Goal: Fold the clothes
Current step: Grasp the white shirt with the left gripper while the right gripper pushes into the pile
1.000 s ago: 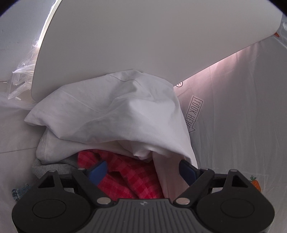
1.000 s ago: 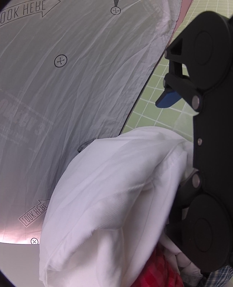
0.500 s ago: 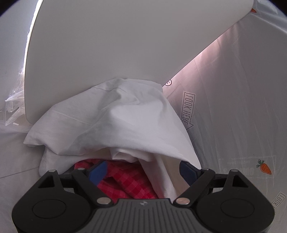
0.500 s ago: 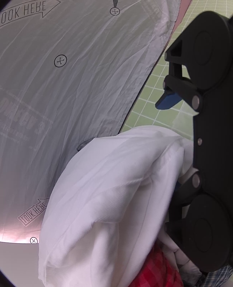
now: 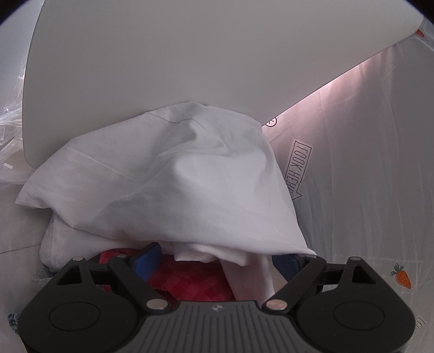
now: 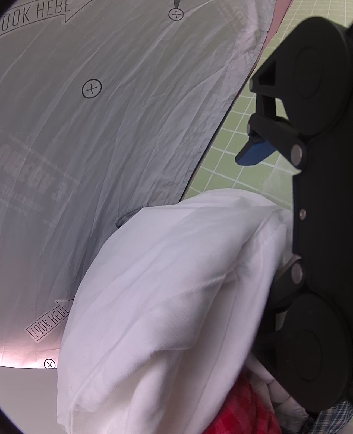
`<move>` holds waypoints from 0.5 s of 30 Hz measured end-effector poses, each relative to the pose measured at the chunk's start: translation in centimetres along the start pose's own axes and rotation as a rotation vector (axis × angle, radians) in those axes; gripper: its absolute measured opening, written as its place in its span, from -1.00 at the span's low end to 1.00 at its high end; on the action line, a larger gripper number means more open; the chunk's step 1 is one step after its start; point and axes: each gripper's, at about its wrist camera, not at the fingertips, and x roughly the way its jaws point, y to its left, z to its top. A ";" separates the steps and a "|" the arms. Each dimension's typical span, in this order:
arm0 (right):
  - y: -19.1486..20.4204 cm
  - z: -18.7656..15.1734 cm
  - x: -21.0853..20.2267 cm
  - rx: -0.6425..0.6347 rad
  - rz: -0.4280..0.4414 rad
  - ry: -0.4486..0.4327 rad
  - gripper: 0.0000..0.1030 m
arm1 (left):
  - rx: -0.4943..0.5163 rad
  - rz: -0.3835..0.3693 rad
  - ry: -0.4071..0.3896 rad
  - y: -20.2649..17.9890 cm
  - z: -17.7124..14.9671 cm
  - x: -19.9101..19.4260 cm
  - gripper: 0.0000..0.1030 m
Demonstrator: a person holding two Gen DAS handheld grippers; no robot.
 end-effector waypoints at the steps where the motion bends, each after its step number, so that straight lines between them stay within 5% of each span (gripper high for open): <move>1: 0.0 0.0 0.1 0.005 0.001 0.002 0.55 | 0.002 0.005 -0.001 0.1 0.1 0.2 0.73; 8: -0.3 0.3 0.6 0.024 0.009 0.011 0.57 | 0.038 0.066 -0.048 0.6 1.5 0.6 0.73; 15: -0.3 0.2 1.4 0.036 0.021 0.016 0.58 | -0.065 0.000 -0.002 2.4 2.2 2.8 0.74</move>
